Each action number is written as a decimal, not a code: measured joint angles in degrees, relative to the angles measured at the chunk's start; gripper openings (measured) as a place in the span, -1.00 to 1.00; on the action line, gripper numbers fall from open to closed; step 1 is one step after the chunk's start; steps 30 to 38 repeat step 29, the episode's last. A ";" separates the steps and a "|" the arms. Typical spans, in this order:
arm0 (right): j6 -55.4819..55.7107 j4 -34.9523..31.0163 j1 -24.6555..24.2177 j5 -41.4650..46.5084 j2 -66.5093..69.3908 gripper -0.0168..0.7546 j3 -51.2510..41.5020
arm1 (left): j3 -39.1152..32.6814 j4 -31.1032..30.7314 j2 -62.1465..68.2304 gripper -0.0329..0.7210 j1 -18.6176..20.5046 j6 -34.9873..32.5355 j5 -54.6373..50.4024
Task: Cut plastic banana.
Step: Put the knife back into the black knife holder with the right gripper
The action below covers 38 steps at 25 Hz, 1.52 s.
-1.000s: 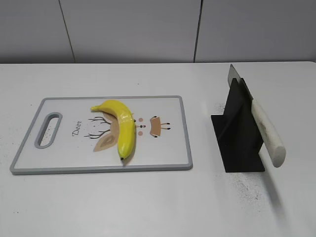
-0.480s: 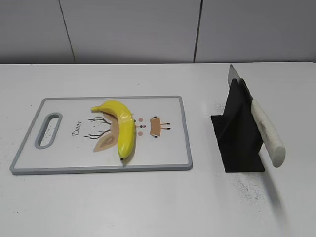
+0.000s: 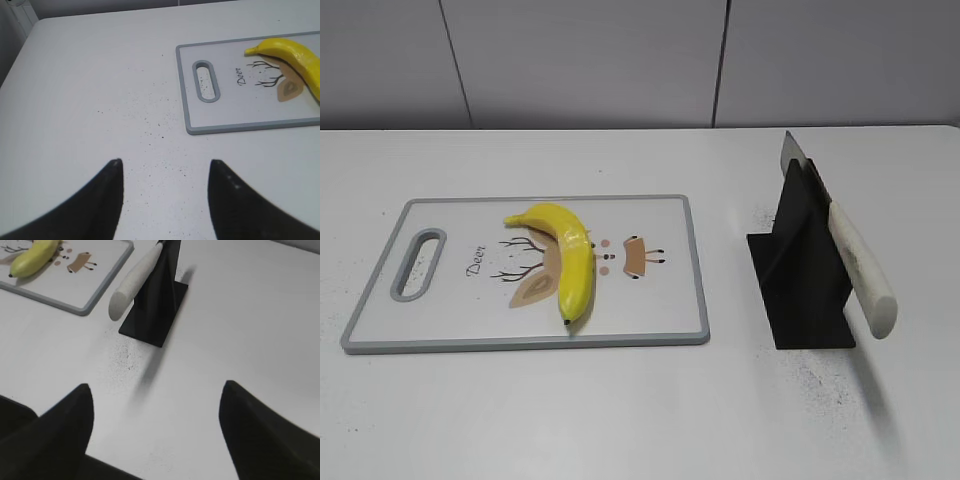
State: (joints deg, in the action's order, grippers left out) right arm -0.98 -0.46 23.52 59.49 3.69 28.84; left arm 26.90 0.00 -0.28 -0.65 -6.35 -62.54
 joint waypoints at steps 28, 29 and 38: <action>-0.13 0.03 -21.02 0.16 -4.04 0.58 0.00 | 0.00 0.31 0.00 0.46 0.04 0.00 0.00; -0.13 0.03 -21.02 0.16 -4.04 0.58 0.00 | 0.00 0.31 0.00 0.46 0.04 0.00 0.00; -0.13 0.03 -21.02 0.16 -4.04 0.58 0.00 | 0.00 0.31 0.00 0.46 0.04 0.00 0.00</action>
